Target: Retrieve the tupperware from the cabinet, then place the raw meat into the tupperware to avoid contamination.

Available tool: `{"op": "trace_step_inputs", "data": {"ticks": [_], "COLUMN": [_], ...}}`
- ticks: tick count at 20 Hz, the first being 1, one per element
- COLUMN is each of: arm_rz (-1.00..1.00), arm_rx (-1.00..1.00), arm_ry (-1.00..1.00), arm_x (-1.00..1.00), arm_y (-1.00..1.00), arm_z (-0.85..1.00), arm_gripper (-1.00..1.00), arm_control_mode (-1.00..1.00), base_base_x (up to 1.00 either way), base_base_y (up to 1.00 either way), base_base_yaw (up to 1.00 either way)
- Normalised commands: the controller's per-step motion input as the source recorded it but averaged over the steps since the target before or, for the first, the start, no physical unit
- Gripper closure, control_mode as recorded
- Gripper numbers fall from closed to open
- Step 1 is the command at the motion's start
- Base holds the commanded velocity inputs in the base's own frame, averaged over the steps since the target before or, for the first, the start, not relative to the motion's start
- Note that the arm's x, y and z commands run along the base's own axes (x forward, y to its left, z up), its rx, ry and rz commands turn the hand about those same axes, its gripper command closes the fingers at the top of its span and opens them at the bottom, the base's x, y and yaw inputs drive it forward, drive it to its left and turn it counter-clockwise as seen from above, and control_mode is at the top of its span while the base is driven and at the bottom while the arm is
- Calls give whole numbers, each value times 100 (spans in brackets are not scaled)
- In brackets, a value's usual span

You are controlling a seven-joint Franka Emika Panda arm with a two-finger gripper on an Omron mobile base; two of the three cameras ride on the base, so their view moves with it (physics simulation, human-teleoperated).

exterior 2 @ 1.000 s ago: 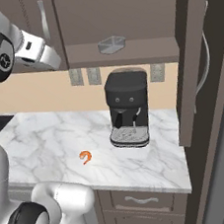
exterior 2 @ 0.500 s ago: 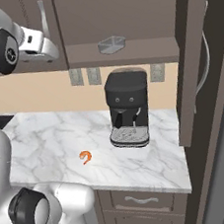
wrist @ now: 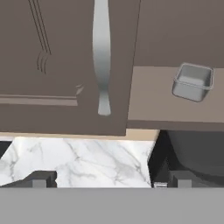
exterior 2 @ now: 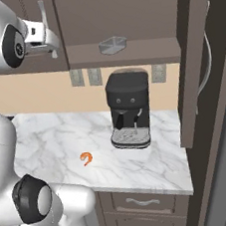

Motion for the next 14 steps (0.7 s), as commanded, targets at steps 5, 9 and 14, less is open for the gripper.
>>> {"op": "trace_step_inputs", "data": {"ticks": [5,9,14], "arm_rz": [0,-3,-3], "arm_rx": [-5,-2,0], "arm_ry": [-6,-9,-12], "arm_x": [34,20,15], "arm_y": [15,8,7], "arm_z": [5,2,3], "arm_gripper": [-100,-100,-100], "arm_control_mode": [-100,-100,-100], "base_base_x": [0,0,0], "base_base_y": [0,0,0], "base_base_yaw": [0,0,0]}}
